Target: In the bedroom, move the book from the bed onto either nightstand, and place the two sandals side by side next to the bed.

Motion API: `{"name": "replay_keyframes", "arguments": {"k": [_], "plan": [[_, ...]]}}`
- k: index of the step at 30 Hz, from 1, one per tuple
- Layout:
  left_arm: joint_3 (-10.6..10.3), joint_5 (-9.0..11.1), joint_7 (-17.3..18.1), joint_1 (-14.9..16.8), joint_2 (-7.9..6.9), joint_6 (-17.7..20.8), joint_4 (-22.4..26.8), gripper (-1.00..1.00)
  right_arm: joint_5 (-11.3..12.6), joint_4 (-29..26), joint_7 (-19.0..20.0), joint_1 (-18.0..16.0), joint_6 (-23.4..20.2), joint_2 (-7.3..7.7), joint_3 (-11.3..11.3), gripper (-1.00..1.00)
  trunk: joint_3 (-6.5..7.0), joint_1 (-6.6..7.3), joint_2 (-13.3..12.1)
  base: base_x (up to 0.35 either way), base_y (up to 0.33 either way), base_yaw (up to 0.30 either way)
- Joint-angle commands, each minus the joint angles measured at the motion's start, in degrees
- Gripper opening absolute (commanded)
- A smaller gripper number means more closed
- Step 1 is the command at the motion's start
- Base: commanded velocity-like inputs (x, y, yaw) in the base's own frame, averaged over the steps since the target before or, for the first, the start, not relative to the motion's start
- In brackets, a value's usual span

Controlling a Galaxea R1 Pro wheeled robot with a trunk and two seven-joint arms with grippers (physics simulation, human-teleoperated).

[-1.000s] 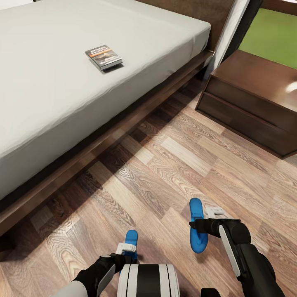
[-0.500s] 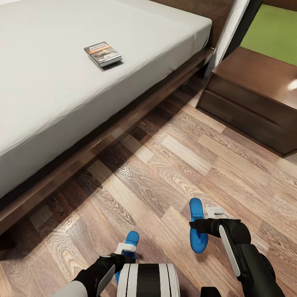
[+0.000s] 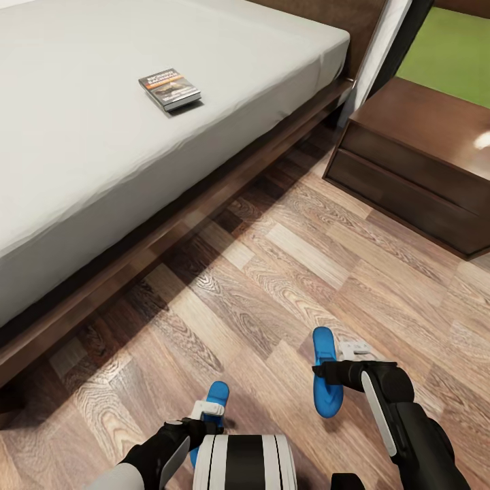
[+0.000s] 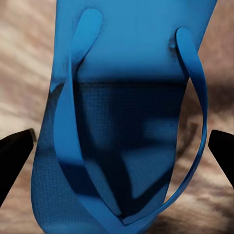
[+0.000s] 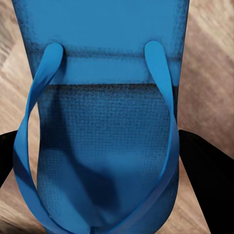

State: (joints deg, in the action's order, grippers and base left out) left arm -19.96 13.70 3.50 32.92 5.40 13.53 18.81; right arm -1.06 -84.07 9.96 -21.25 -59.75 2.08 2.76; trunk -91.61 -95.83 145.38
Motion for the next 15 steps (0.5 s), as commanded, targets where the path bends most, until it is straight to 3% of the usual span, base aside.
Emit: {"name": "replay_keyframes", "arguments": {"k": [1,15], "plan": [[-0.3,0.4,-0.1,0.0,-0.04,0.3,0.1,-1.00,-0.1,0.0,0.2,0.0,-0.2,0.01,0.0,-1.00,-0.03,0.01,0.0,0.000,0.000,0.000],[-0.3,0.4,0.0,0.0,-0.25,0.3,0.1,-1.00,-0.1,0.0,0.2,0.0,-0.2,0.01,0.0,-1.00,0.41,0.06,0.0,0.000,0.000,0.000]]}}
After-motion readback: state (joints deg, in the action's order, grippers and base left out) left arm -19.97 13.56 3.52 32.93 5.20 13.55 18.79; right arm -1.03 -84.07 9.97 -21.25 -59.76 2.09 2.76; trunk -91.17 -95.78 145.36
